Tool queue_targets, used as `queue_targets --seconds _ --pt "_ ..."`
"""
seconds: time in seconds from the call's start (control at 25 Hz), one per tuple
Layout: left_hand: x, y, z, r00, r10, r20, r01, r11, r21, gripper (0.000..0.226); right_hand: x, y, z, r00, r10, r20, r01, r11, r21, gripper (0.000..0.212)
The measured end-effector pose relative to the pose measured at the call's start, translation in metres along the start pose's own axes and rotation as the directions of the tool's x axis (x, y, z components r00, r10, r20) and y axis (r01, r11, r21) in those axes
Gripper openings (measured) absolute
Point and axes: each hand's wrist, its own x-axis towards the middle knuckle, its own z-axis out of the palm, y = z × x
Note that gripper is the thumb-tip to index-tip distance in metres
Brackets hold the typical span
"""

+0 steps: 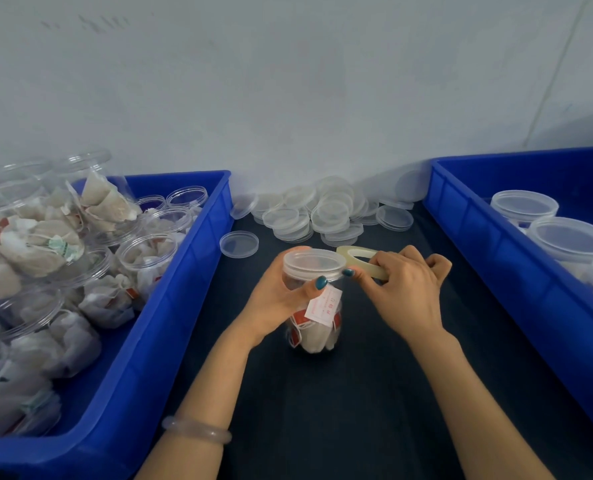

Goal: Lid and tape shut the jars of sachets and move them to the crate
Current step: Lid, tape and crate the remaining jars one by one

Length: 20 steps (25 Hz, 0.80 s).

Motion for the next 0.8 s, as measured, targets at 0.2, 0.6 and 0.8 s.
queue_targets --seconds 0.2,0.6,0.8 --pt "-0.006 0.005 -0.002 1.0 -0.004 -0.003 0.003 0.992 -0.129 0.103 0.009 0.01 -0.001 0.967 -0.006 0.256 -0.048 0.978 0.204 0.072" --pt "-0.018 -0.004 -0.005 0.98 -0.186 0.076 0.199 0.861 -0.467 0.106 0.007 0.012 -0.01 0.96 0.0 0.28 -0.143 0.861 0.488 0.058" --pt "-0.019 -0.011 -0.006 0.972 -0.128 0.195 0.216 0.806 -0.551 0.077 0.012 0.012 -0.014 0.957 0.001 0.289 -0.136 0.884 0.447 0.061"
